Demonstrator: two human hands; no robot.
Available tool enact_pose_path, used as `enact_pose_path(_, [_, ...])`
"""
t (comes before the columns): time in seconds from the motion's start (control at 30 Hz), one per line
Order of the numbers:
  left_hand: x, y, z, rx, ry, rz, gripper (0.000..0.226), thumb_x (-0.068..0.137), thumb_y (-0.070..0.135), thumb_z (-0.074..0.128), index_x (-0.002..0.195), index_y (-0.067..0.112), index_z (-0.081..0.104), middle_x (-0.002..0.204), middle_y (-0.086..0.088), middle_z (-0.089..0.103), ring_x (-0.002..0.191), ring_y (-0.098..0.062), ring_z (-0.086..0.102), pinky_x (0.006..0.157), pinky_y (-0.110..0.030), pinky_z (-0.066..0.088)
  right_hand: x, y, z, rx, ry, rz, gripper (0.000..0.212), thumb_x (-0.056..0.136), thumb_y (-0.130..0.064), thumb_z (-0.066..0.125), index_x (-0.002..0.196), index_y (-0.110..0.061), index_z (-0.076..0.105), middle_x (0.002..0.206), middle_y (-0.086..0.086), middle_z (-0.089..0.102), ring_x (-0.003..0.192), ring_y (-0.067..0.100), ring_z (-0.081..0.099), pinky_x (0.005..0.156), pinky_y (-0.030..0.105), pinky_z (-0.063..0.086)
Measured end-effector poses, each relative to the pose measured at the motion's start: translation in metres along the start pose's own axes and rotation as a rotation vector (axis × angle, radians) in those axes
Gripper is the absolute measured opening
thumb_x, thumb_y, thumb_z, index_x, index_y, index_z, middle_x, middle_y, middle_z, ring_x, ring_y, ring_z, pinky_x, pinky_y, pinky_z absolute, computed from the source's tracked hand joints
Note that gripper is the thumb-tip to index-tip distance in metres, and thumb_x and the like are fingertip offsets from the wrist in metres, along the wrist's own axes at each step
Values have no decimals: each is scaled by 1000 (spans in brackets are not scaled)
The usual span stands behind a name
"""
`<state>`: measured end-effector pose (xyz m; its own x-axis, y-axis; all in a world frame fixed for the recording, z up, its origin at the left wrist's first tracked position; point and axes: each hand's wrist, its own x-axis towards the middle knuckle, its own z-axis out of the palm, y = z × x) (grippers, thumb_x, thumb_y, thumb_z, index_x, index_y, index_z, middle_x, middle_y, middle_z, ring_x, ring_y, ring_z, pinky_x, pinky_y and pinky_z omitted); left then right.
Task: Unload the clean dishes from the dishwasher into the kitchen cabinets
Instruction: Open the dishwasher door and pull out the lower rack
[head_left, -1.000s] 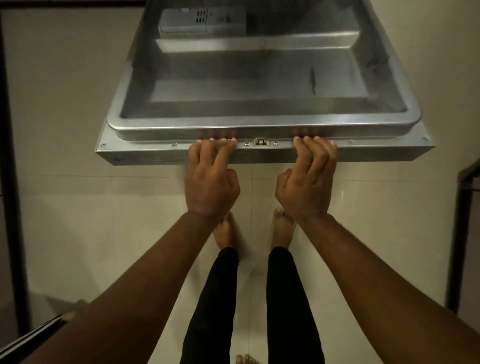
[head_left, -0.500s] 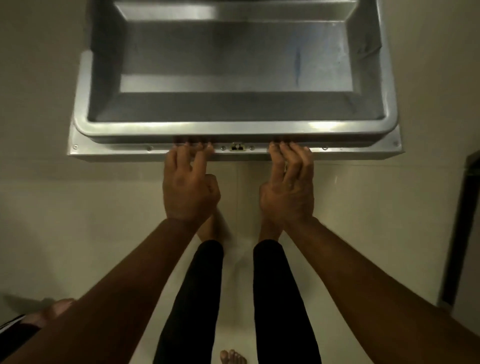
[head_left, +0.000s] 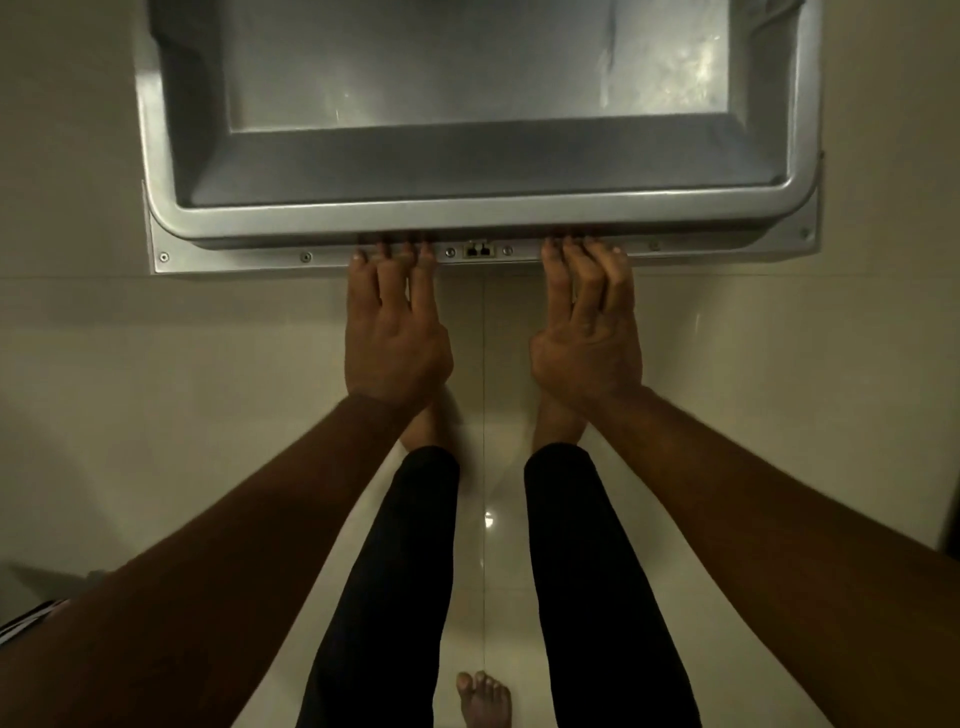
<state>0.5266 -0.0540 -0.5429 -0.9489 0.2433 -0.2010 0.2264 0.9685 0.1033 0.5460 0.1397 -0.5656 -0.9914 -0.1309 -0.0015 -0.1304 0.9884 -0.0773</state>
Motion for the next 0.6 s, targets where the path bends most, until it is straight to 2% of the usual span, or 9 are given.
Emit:
enact_pose_path(0.13, [-2, 0, 22, 78, -39, 20, 73, 81, 14, 52, 148, -4, 28, 145, -27, 38, 137, -43, 27, 120, -53, 17, -3, 2, 16, -22, -29, -21, 68, 82, -14, 36, 149, -2, 32, 145, 16, 27, 136, 34, 26, 117, 50, 25])
enact_pose_path(0.27, [-2, -3, 37, 78, -158, 34, 78, 85, 13, 52, 152, -3, 16, 151, -27, 30, 142, -44, 24, 120, -54, 18, -2, 6, 26, 3, -46, -39, 64, 83, -10, 41, 145, -1, 39, 140, 20, 46, 132, 34, 31, 115, 47, 29])
enact_pose_path(0.37, [2, -7, 42, 0, -103, 42, 74, 79, 6, 62, 146, -4, 33, 141, -27, 43, 133, -44, 34, 114, -55, 31, 1, 8, 30, 27, -92, -48, 64, 80, -12, 43, 142, 0, 44, 135, 21, 52, 126, 35, 35, 111, 46, 34])
enact_pose_path(0.47, [6, -13, 45, -90, -48, 51, 67, 76, 1, 63, 140, -4, 46, 131, -25, 52, 123, -41, 38, 97, -53, 49, 4, 9, 34, 38, -169, -52, 64, 78, -12, 46, 141, -2, 46, 131, 19, 53, 117, 35, 43, 107, 44, 38])
enact_pose_path(0.6, [12, -17, 52, -126, -108, 53, 63, 76, 1, 62, 138, -1, 50, 124, -21, 55, 111, -40, 46, 81, -44, 54, 11, 9, 38, 62, -252, -29, 60, 76, -13, 44, 135, -5, 52, 124, 15, 55, 104, 35, 51, 90, 39, 45])
